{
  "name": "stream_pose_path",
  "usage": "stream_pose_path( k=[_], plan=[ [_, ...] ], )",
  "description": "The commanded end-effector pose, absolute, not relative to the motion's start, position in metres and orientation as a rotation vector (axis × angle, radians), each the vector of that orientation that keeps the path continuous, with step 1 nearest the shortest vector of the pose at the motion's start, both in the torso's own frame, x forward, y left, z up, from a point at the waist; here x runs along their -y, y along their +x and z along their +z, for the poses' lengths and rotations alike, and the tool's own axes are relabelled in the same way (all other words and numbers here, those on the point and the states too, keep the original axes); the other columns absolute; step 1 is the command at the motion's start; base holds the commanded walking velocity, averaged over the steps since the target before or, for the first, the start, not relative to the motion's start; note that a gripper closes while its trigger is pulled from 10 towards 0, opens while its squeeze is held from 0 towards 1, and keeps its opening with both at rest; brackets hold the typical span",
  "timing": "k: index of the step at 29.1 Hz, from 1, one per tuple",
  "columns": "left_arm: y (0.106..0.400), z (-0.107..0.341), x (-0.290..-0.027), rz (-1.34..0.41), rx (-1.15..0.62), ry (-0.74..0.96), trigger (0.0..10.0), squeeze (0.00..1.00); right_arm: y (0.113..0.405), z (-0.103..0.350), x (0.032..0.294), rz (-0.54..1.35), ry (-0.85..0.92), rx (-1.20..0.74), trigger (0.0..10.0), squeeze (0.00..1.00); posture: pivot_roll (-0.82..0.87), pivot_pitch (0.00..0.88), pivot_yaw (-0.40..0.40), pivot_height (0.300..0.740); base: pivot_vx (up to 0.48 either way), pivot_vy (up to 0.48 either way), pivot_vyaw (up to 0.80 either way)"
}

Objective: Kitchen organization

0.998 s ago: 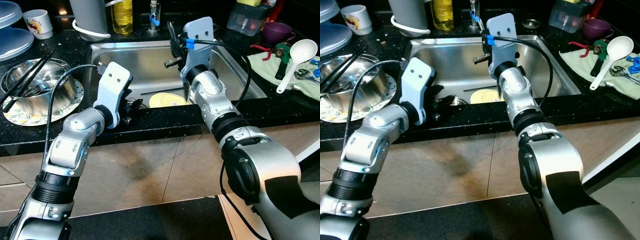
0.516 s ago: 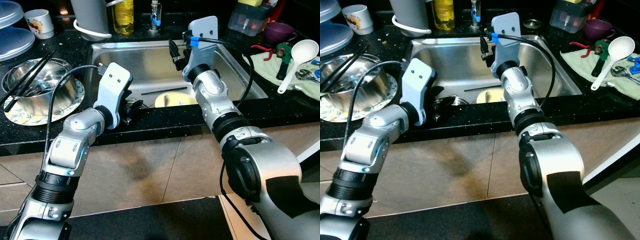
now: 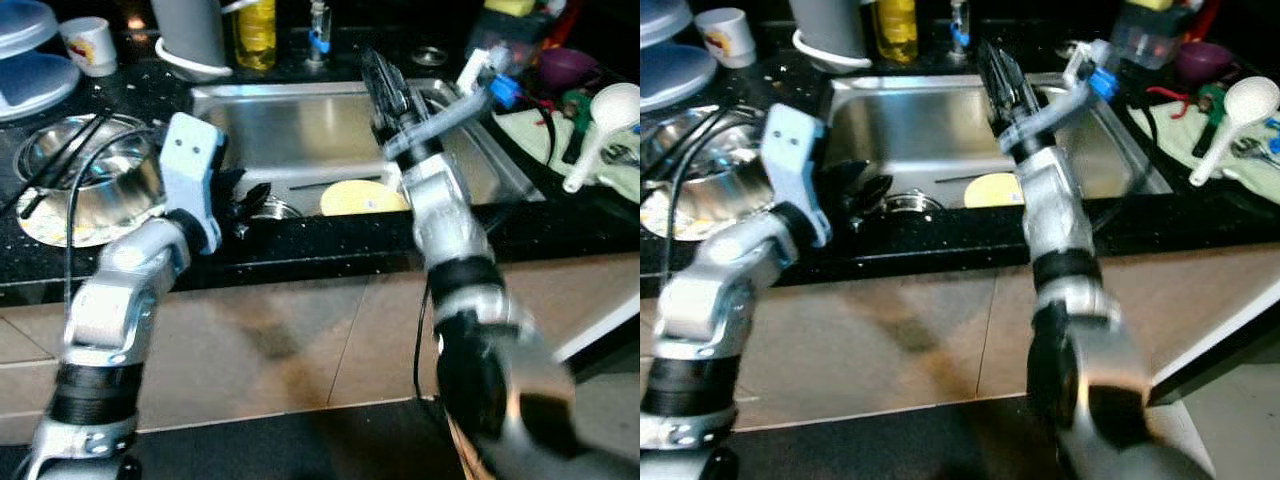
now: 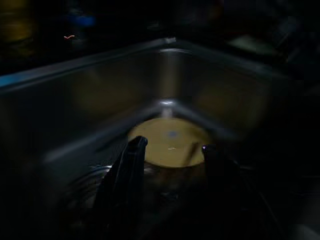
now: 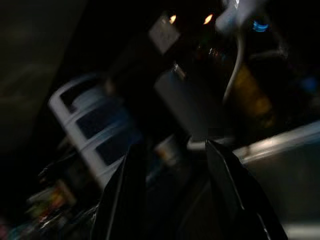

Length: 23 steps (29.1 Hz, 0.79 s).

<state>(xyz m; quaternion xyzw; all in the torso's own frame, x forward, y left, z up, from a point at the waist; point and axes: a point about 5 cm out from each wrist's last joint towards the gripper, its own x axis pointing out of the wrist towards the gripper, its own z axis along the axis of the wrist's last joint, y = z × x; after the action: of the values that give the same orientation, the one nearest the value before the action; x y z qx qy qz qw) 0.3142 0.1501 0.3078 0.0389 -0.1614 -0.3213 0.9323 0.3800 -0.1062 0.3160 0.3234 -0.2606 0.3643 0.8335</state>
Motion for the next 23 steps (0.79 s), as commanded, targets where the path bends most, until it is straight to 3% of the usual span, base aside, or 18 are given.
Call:
stream_pose_path(
  k=[1,5,6,7,12,16,21,23],
  plan=[
    [0.299,0.299,-0.143,-0.834,0.288,0.122,10.0,0.0,0.357,0.319,0.11,0.901,0.652,0.582,10.0,0.0,0.05,0.229,-0.001,0.74,0.0,0.0,0.0],
    [0.291,0.296,-0.141,-0.919,0.256,0.142,10.0,0.0,0.345,0.31,0.113,0.965,0.638,0.56,10.0,0.0,0.05,0.229,0.0,0.74,0.0,0.0,0.0],
    [0.28,0.289,-0.143,-1.027,0.181,0.207,10.0,0.0,0.322,0.293,0.116,1.11,0.62,0.497,10.0,0.0,0.05,0.225,-0.005,0.74,0.0,0.0,0.0],
    [0.28,0.289,-0.143,-1.027,0.181,0.207,10.0,0.0,0.322,0.293,0.116,1.11,0.62,0.497,10.0,0.0,0.05,0.225,-0.005,0.74,0.0,0.0,0.0],
    [0.271,0.269,-0.167,-1.055,-0.025,0.317,10.0,0.0,0.287,0.247,0.12,1.301,0.518,0.184,10.0,0.0,0.04,0.22,-0.011,0.74,0.0,0.0,0.0],
    [0.272,0.264,-0.178,-1.004,-0.066,0.336,10.0,0.0,0.281,0.231,0.126,1.285,0.477,0.084,10.0,0.0,0.04,0.218,-0.016,0.74,0.0,0.0,0.0],
    [0.254,0.232,-0.184,-1.027,-0.303,0.397,10.0,0.0,0.281,0.167,0.155,1.038,0.032,-0.341,10.0,0.0,0.04,0.209,-0.024,0.74,0.0,0.0,0.0],
    [0.248,0.22,-0.18,-1.033,-0.367,0.408,10.0,0.0,0.279,0.155,0.16,0.987,-0.027,-0.424,10.0,0.0,0.04,0.209,-0.024,0.74,0.0,0.0,0.0]
  ],
)
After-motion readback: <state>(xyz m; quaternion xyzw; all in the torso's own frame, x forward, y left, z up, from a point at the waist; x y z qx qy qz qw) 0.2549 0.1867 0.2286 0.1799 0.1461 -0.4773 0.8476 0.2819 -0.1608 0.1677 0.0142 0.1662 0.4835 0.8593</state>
